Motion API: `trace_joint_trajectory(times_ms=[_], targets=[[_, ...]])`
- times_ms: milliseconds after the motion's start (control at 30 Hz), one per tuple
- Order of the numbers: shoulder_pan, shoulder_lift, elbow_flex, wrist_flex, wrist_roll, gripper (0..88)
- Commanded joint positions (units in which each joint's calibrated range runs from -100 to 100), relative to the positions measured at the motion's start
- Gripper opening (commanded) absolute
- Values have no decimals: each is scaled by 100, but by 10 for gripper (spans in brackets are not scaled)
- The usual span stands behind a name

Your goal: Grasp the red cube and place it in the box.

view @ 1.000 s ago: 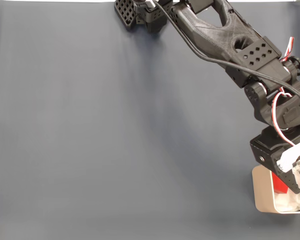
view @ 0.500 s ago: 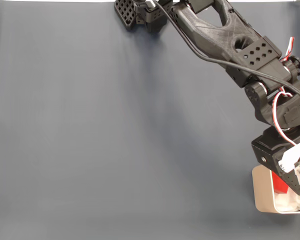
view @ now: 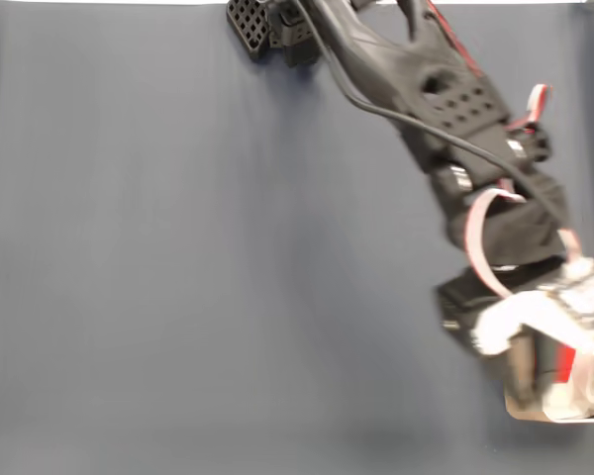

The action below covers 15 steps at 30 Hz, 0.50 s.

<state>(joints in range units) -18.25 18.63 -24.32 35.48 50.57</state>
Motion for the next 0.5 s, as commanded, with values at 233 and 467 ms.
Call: trace_joint_trajectory(times_ms=[233, 467], targets=[[1285, -3631, 3728, -573, 93, 0], [1612, -6542, 6958, -540, 44, 0]])
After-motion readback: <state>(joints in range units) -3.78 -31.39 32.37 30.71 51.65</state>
